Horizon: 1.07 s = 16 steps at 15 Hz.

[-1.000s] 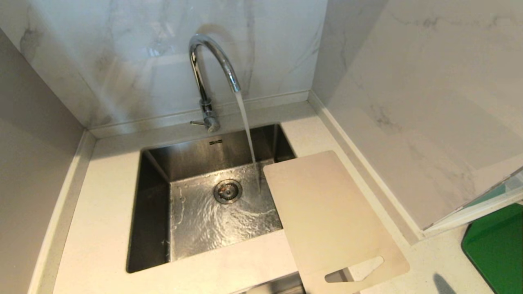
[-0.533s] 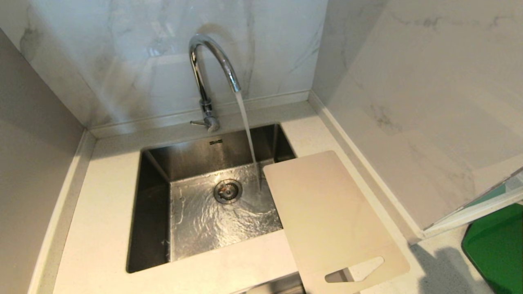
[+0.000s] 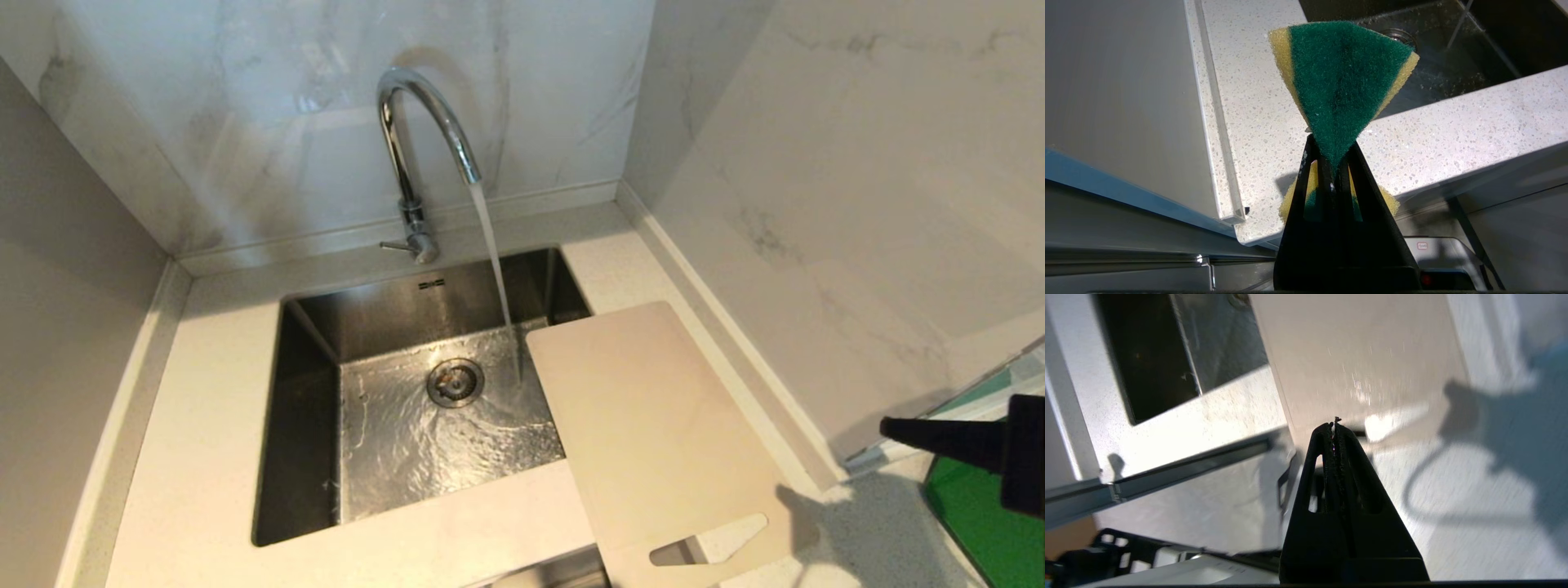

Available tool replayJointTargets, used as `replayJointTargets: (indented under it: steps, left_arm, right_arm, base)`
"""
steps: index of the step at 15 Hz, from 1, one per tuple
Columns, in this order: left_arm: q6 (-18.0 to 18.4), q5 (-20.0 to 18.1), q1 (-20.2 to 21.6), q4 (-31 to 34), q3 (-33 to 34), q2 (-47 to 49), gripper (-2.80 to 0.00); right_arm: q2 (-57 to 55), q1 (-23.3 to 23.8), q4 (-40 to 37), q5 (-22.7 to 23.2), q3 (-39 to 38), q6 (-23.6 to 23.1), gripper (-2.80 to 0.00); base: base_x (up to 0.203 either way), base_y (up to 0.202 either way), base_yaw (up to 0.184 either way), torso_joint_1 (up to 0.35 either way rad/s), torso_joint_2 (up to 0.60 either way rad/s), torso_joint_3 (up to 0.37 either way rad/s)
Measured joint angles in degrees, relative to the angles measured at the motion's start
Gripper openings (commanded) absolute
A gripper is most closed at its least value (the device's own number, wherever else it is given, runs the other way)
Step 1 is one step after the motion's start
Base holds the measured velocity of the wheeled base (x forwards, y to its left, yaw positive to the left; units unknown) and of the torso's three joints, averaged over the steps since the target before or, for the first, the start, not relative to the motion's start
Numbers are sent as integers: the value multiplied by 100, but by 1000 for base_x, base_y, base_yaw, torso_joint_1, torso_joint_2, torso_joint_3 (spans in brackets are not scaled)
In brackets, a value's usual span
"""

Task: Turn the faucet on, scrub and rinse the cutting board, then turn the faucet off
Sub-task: Pick up the cutting board

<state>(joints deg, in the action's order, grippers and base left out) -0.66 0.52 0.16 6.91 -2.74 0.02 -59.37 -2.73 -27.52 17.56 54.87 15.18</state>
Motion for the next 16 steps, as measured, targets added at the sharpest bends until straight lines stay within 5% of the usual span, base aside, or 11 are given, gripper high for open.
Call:
replayJointTargets:
  steps: [3, 9, 12, 16]
  left_arm:
    - [-2, 2, 0, 0, 2, 0, -280]
    - [-2, -4, 0, -2, 2, 0, -280]
    - [1, 0, 0, 0, 2, 0, -280]
    - [-1, 3, 0, -2, 2, 0, -280]
  right_arm:
    - [-444, -296, -532, -444, 85, 772, -280]
    - [-1161, -1691, -1631, -780, 763, 2871, -280]
    - [-1929, -1951, -2590, -1100, 1152, 4125, -280]
    - [-2486, -2017, -2676, -1271, 1088, 4873, -280]
  base:
    - [0, 0, 0, 0, 0, 0]
    - [0, 0, 0, 0, 0, 0]
    - [0, 0, 0, 0, 0, 0]
    - [0, 0, 0, 0, 0, 0]
